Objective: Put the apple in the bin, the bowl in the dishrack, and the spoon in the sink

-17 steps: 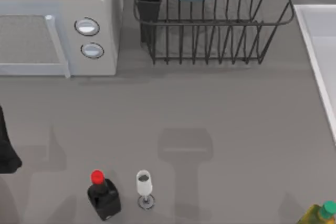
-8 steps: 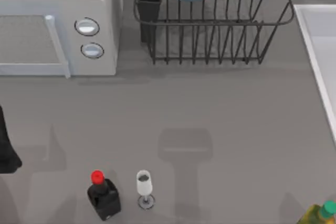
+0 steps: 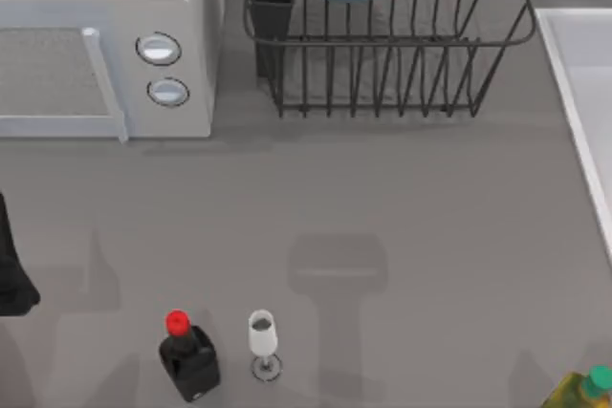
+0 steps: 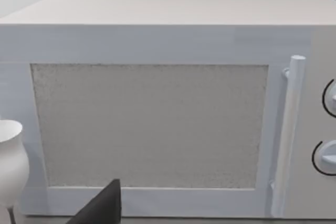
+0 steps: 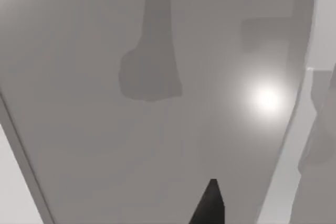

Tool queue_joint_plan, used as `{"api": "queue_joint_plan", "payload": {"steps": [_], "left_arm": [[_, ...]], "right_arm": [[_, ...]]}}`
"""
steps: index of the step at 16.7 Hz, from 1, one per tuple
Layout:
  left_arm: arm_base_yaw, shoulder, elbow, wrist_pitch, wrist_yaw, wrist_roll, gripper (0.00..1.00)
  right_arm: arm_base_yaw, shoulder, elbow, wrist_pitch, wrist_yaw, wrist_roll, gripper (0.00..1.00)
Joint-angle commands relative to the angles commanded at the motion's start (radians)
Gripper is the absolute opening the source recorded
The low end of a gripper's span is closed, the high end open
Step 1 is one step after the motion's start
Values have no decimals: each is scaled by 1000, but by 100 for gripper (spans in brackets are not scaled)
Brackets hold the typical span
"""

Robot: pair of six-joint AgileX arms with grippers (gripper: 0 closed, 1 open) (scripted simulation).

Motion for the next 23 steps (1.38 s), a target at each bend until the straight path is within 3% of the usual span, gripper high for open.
{"api": "queue_joint_plan", "payload": {"steps": [4, 8, 19, 23], "left_arm": [[0, 0, 0, 0, 0, 0, 100], [0, 0, 0, 0, 0, 0, 100], [0, 0, 0, 0, 0, 0, 100], [0, 0, 0, 0, 0, 0, 100]], "right_arm": [[15, 60, 64, -28, 0, 10, 0], [65, 252, 297, -118, 1, 47, 0], [295, 1018, 1470, -455, 4, 280, 0], [371, 1231, 1783, -544, 5, 375, 0]]}}
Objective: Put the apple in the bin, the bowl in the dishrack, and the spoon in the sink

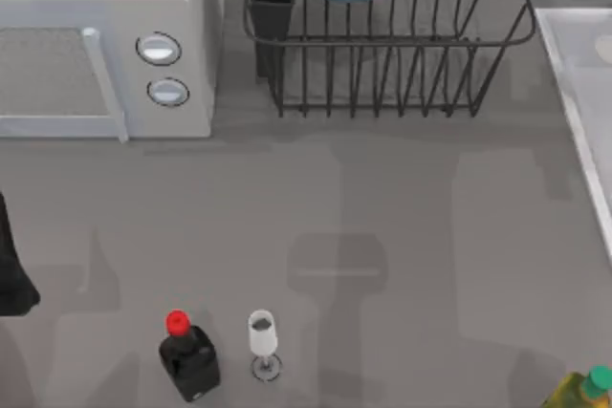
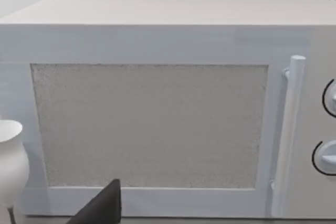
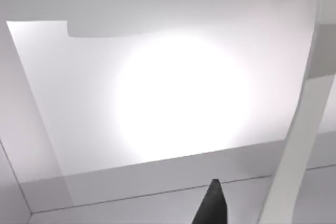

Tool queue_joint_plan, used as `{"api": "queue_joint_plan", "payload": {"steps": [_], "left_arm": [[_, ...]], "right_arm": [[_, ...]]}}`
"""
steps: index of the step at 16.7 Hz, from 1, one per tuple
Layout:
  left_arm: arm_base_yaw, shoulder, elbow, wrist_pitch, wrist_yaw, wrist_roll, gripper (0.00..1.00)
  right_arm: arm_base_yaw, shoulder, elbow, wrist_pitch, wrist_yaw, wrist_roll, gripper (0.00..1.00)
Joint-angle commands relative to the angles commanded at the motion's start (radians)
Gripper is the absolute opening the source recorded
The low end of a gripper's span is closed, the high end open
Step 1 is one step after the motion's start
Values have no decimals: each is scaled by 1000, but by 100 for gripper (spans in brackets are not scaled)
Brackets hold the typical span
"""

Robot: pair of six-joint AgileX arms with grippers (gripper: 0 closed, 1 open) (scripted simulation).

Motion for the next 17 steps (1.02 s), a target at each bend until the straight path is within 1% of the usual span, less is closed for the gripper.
{"api": "queue_joint_plan", "payload": {"steps": [2, 4, 10, 13, 17], "left_arm": [[0, 0, 0, 0, 0, 0, 100], [0, 0, 0, 0, 0, 0, 100], [0, 0, 0, 0, 0, 0, 100], [0, 0, 0, 0, 0, 0, 100], [0, 0, 0, 0, 0, 0, 100]], "right_arm": [[27, 72, 94, -29, 0, 35, 0], [42, 113, 144, -46, 1, 55, 0], [40, 120, 148, -45, 1, 60, 0], [42, 91, 78, 12, 0, 61, 0], [45, 27, -149, 148, -1, 61, 0]]}}
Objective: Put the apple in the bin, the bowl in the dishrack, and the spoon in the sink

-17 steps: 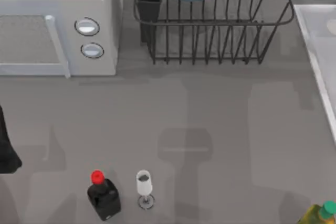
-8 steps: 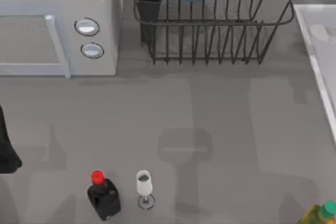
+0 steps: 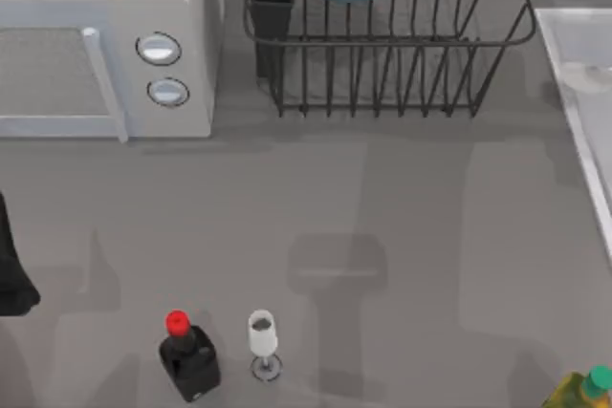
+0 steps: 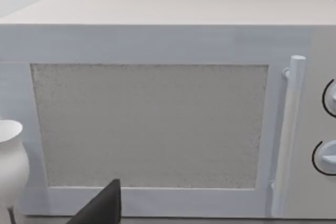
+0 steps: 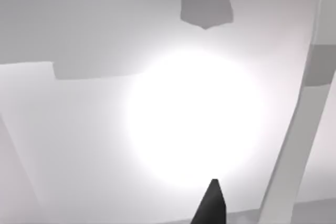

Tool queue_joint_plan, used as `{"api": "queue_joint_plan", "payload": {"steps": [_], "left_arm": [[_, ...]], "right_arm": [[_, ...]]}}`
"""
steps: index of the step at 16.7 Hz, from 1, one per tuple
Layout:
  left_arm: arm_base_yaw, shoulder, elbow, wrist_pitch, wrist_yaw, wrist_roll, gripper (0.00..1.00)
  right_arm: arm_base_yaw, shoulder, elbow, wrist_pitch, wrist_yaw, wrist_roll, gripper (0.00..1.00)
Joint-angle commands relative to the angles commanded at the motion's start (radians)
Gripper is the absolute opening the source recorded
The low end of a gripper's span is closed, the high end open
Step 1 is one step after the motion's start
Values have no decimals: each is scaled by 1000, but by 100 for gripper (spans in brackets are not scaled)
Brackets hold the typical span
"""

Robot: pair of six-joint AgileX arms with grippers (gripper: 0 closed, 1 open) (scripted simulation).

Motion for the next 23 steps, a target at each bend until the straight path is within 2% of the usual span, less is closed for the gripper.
{"api": "queue_joint_plan", "payload": {"steps": [4, 9, 22, 23], "left_arm": [[0, 0, 0, 0, 0, 0, 100], [0, 0, 0, 0, 0, 0, 100], [0, 0, 0, 0, 0, 0, 100], [0, 0, 0, 0, 0, 0, 100]], "right_arm": [[1, -50, -155, 114, 0, -1, 0], [1, -55, -170, 127, 0, -2, 0], [1, -55, -170, 127, 0, -2, 98], [1, -55, -170, 127, 0, -2, 100]]}}
